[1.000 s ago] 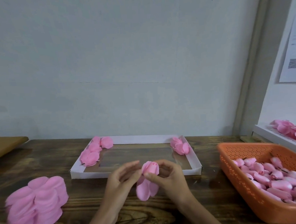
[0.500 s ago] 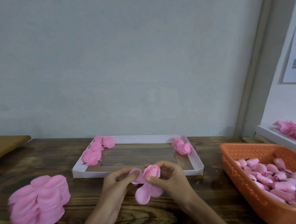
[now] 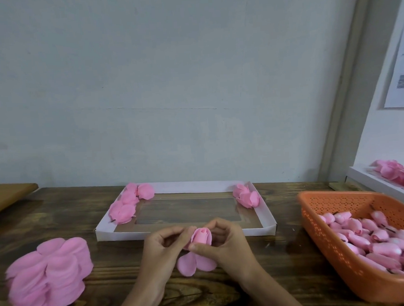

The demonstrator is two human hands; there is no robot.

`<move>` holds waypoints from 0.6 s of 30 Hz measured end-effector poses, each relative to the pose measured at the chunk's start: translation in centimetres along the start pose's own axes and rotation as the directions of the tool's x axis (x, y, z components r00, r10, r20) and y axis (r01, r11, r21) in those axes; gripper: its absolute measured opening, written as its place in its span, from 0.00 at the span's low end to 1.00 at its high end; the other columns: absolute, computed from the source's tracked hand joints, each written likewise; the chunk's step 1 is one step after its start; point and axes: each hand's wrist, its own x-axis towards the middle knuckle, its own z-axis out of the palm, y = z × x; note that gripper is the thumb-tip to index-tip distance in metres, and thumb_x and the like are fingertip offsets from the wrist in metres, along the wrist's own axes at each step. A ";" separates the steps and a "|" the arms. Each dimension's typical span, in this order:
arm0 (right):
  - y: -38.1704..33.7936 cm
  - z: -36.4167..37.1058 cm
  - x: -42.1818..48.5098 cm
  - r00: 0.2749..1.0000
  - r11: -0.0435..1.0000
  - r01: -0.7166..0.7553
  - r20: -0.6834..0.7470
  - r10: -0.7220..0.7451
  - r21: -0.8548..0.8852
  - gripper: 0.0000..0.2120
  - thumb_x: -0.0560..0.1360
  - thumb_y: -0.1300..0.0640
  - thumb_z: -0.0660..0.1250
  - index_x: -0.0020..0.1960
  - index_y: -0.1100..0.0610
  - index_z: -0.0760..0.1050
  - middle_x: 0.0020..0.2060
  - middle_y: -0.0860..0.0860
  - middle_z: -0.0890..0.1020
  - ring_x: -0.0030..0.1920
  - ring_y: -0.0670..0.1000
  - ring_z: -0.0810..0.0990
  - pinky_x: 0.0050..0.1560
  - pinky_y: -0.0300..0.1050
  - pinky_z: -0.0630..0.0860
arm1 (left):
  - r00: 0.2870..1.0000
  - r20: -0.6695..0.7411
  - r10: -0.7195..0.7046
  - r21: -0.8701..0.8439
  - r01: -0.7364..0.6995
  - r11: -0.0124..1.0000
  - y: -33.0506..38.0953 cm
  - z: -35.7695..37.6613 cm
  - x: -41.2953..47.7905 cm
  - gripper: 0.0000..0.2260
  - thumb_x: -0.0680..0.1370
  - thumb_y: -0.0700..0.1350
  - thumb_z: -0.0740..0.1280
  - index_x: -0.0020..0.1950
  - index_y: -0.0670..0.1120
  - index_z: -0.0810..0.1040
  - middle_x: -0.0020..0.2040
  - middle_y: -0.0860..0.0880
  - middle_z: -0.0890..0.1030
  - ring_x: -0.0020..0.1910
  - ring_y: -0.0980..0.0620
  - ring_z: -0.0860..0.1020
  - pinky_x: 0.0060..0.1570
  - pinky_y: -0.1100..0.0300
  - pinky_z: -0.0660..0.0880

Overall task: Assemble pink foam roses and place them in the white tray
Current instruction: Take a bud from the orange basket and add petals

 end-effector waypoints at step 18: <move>0.0 -1.3 0.4 1.000 0.991 0.013 0.011 -0.015 0.133 0.09 0.70 0.58 0.81 0.48 0.57 0.85 0.47 0.57 0.88 0.47 0.52 0.87 0.47 0.41 0.81 | 0.977 0.021 -0.211 -0.097 0.212 0.972 -0.2 -0.7 0.6 0.14 0.66 0.47 0.80 0.49 0.42 0.89 0.47 0.37 0.87 0.44 0.44 0.83 0.47 0.52 0.81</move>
